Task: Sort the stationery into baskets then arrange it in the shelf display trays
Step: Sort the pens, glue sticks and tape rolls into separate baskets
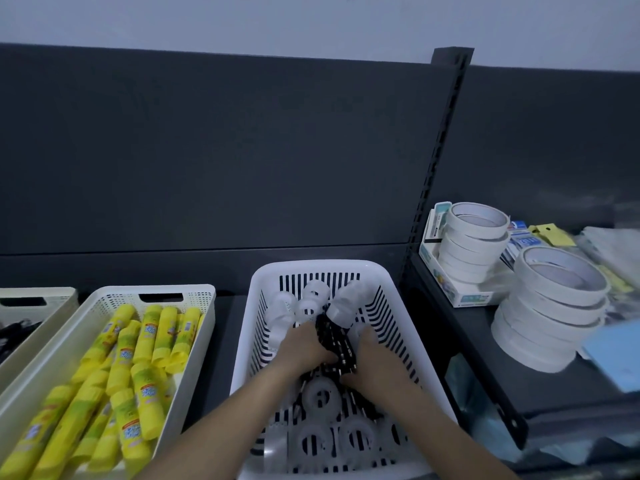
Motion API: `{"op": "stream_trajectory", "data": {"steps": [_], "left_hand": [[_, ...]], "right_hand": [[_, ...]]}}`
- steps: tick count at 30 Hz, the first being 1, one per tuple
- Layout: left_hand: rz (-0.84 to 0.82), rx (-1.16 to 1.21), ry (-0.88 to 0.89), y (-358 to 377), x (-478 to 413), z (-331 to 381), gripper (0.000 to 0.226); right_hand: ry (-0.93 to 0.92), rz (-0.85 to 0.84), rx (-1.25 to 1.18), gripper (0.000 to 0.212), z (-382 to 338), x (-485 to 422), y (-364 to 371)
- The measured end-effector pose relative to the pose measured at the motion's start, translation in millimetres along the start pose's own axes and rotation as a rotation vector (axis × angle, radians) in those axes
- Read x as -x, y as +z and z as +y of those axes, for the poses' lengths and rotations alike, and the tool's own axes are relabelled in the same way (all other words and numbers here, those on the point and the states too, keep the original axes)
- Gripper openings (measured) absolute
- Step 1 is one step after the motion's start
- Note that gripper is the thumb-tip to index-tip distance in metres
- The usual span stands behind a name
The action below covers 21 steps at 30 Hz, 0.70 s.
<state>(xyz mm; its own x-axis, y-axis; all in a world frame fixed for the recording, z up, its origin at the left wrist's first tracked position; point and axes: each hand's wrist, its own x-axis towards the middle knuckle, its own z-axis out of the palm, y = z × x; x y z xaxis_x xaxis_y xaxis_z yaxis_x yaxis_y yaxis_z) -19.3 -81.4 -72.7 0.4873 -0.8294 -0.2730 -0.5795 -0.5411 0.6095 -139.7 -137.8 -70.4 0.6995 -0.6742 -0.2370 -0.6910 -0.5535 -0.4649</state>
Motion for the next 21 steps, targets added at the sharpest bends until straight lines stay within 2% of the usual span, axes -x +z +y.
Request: {"op": "stream_trajectory", "data": {"steps": [3, 6, 9, 11, 14, 16, 18, 20, 21], "left_hand": [[0.04, -0.005, 0.006, 7.1, 0.4, 2.5, 0.035], [0.037, 0.136, -0.093, 7.4, 0.2, 5.0, 0.033], [-0.004, 0.421, -0.186, 1.4, 1.9, 5.0, 0.012], [0.016, 0.575, -0.2, -5.4, 5.7, 4.5, 0.015], [0.059, 0.767, -0.186, -20.5, 10.4, 2.0, 0.002], [0.107, 0.838, -0.18, -33.8, 13.2, 2.6, 0.016], [0.153, 0.833, -0.158, -44.1, 14.4, 2.3, 0.032], [0.156, 0.848, -0.102, -51.0, 22.4, 9.2, 0.01], [0.154, 0.851, -0.076, -52.7, 26.5, 13.4, 0.008]], "right_hand": [[-0.037, -0.011, 0.092, 0.075, -9.0, -7.5, 5.5], [0.007, -0.051, -0.029, 0.066, -11.2, -13.5, 2.8], [0.026, -0.062, -0.215, 0.043, -10.6, -15.1, -3.0], [0.019, -0.07, -0.376, 0.024, -10.4, -13.9, -7.3], [0.007, -0.08, -0.599, 0.019, -5.1, -7.4, -16.9], [0.039, -0.101, -0.748, 0.008, -0.8, -0.6, -25.4], [0.053, -0.096, -0.901, 0.01, 0.6, 6.7, -33.5], [0.04, -0.088, -1.015, 0.013, -0.5, 13.6, -40.8], [0.023, -0.084, -1.064, 0.014, -1.7, 17.2, -44.7]]}}
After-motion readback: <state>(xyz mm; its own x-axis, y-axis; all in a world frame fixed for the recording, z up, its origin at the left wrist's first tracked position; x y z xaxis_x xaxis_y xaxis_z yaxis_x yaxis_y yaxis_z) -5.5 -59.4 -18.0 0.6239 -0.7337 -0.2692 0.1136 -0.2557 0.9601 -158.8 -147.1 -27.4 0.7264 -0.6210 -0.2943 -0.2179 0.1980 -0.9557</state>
